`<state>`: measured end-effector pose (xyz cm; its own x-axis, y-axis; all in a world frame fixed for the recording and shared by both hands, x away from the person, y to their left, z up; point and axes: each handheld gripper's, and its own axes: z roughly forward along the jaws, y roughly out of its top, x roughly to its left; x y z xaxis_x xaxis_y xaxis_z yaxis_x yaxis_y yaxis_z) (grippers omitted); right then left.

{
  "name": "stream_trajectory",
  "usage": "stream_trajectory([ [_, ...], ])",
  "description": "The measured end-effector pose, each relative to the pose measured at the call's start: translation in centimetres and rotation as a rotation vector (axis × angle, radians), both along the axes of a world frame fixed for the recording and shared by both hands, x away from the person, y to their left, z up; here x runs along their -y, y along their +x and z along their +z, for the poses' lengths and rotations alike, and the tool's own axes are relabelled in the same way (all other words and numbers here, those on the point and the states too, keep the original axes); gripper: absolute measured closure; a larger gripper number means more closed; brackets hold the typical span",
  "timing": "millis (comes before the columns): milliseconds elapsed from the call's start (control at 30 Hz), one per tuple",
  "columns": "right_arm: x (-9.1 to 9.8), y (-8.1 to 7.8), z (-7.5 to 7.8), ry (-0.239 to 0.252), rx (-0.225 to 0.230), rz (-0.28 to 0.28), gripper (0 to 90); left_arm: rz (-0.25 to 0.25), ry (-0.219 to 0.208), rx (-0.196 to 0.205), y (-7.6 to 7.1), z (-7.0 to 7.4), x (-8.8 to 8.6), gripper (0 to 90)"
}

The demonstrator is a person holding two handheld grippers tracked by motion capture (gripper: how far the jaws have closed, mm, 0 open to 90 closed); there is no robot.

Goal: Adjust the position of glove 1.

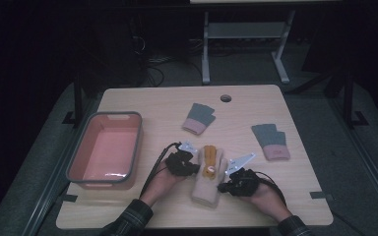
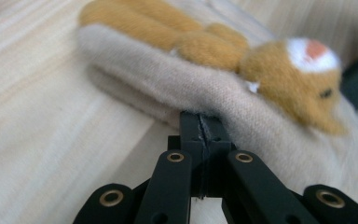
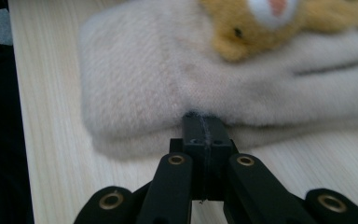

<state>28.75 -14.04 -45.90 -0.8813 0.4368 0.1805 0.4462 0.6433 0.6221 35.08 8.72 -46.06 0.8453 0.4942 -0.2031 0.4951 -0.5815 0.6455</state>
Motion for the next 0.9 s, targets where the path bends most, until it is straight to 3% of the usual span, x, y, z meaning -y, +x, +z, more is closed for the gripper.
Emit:
stream_trajectory([
  [167, -1.6, 0.2, 0.0, 0.018, -0.008, 0.021, 90.0, -0.001, -0.002, -0.006, 1.0, -0.1, 0.1, 89.3],
  [500, -4.0, 0.2, -0.1, 0.019, 0.025, 0.074, 90.0, 0.004, -0.005, -0.003, 1.7, 0.3, -0.2, 89.0],
  [633, -3.3, -0.1, 0.3, 0.043, 0.019, 0.048, 87.6, 0.022, -0.012, 0.009, 1.7, 0.9, -0.8, 85.1],
  [667, -2.8, 0.0, 0.4, 0.041, 0.037, 0.051, 85.0, 0.025, -0.011, 0.015, 1.7, 1.1, -1.0, 82.6],
  [800, -1.1, 0.0, 1.1, 0.074, 0.037, -0.004, 79.5, 0.052, -0.027, 0.029, 1.6, 1.9, -1.8, 72.6],
  [900, 0.4, 0.0, 1.3, 0.083, 0.044, -0.045, 73.8, 0.065, -0.039, 0.017, 1.5, 2.5, -2.3, 64.6],
])
